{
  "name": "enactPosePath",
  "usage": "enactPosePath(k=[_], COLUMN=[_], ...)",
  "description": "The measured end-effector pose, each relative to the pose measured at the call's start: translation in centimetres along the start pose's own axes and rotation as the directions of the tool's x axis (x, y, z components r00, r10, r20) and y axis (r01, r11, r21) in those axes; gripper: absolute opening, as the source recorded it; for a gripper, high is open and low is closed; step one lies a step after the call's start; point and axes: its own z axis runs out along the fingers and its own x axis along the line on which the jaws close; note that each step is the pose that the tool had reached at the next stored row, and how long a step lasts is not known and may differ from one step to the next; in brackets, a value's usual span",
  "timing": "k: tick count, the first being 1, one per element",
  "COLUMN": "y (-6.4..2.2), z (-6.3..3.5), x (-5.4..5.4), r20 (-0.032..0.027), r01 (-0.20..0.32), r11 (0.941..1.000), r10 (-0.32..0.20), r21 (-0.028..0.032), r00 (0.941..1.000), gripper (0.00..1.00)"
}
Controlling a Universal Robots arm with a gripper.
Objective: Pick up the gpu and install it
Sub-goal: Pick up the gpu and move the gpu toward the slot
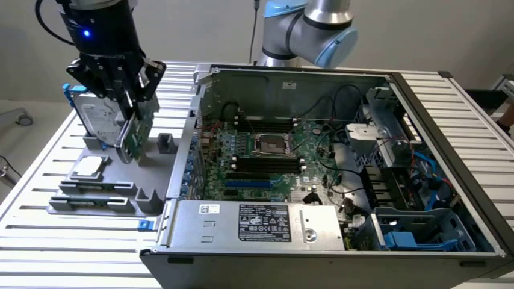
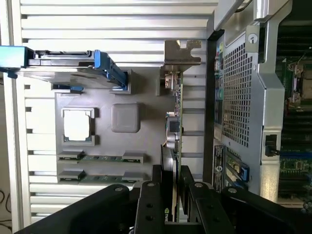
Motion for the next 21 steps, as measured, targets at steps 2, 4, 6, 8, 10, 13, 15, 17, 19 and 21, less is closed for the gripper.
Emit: enactPosePath(k=[2,4,6,8,10,13,15,17,19,21], y=[0.01,0.02,0.03,0.04,0.02,-0.13,-0.26,-0.41,-0.60,-0.84], z=[-0.90,-1.81,-2.74,-3.64,-4.55,-5.67,-6.35,-7.00,-7.57,-7.85], x=[-0.1,-0.4,-0.9,-1.6,-2.4,-3.8,-4.7,-5.6,-6.5,-7.4], r20=[-0.0001,-0.0001,-0.0001,-0.0001,0.0000,-0.0001,-0.0001,-0.0002,-0.0002,-0.0001], r01=[0.000,0.000,0.000,0.000,0.000,0.000,0.000,0.000,0.000,0.000], r11=[1.0000,1.0000,1.0000,1.0000,1.0000,1.0000,1.0000,0.9999,0.9999,0.9999], r10=[0.000,0.000,0.000,0.000,0.000,0.000,0.000,0.000,0.000,0.000], r21=[0.0000,0.0001,-0.0004,-0.0011,-0.0020,-0.0056,-0.0087,-0.0122,-0.0151,-0.0169], r00=[1.0000,1.0000,1.0000,1.0000,1.0000,1.0000,1.0000,1.0000,1.0000,1.0000], gripper=[0.26,0.26,0.26,0.26,0.26,0.26,0.26,0.26,0.26,0.26])
